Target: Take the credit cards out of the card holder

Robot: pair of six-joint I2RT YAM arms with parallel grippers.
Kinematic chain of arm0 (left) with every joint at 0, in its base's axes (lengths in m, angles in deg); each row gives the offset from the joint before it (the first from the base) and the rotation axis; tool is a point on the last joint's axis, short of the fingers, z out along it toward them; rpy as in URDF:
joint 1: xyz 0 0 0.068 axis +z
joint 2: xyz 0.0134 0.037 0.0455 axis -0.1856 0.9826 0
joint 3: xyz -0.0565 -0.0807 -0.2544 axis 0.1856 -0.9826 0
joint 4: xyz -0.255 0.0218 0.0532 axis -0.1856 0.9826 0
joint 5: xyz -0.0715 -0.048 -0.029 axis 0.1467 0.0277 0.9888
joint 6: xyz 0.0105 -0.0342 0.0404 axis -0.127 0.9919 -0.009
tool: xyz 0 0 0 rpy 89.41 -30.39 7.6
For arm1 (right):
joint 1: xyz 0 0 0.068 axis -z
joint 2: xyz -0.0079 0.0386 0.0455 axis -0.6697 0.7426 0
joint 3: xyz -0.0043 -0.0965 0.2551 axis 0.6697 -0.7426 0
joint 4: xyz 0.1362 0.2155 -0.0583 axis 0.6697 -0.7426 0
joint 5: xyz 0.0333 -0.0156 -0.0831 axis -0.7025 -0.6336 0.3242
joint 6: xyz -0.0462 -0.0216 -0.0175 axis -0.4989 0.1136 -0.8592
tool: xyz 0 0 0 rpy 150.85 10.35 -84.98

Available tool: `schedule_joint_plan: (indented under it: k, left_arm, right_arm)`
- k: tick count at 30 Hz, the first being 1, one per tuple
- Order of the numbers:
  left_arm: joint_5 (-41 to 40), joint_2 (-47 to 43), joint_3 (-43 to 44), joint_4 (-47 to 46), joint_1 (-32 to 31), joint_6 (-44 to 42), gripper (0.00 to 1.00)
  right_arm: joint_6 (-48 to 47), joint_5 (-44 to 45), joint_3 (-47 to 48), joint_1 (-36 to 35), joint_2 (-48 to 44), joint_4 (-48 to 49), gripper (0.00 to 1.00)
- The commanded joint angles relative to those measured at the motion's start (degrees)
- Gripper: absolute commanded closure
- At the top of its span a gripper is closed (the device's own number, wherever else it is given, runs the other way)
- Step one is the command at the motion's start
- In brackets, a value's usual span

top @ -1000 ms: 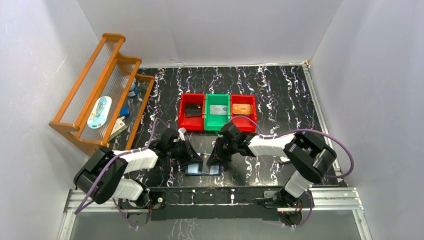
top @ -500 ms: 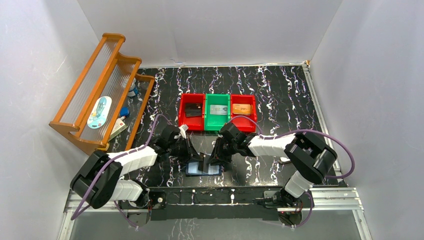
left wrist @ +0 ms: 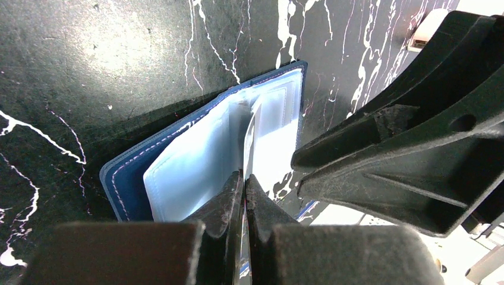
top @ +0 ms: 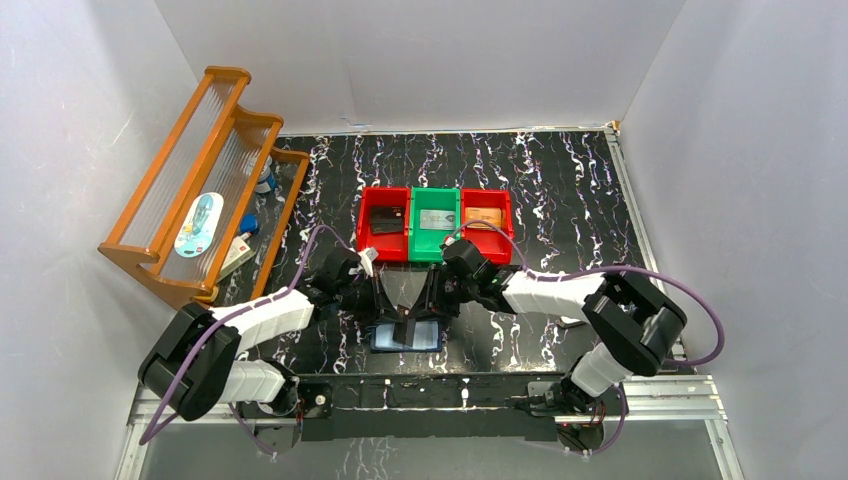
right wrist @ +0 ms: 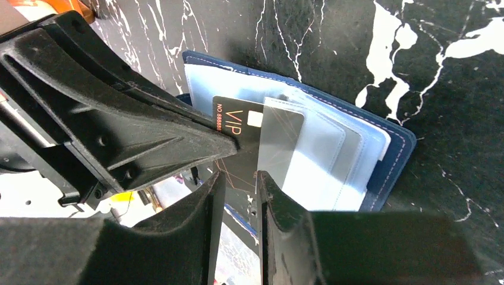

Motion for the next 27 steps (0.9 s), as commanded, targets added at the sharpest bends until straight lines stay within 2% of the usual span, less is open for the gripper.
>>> schedule_joint_plan:
  k: [1,9,13,16,21,27]
  left_arm:
    - [0.79,-0.37,1.35,2.55,-0.06,-0.88,1.0]
    - [2.32,-1.15,1.13,2.45,-0.18,-0.65,0.91]
    - [5.67,-0.1,2.16,3.34,-0.05,-2.6,0.84]
    - [7.89,1.12,3.8,6.02,-0.08,-5.12,0.84]
    - [8.99,1.08,4.84,7.34,-0.06,-6.7,0.87]
    - [8.02,2.33,5.25,7.95,-0.08,-7.22,0.97]
  right_arm:
    - [0.21,-2.77,0.85,-0.58,2.41,3.05,0.65]
    - [1.84,-2.24,1.03,-0.59,6.84,-1.47,0.65]
    - [1.86,-1.33,1.36,-0.59,6.9,-2.86,0.66]
    - [1.86,-0.75,1.46,-0.58,6.91,-3.49,0.66]
    - [1.85,-0.5,1.63,-0.54,6.96,-3.76,0.66]
    - [1.82,-0.5,1.63,-0.55,6.53,-3.42,0.66]
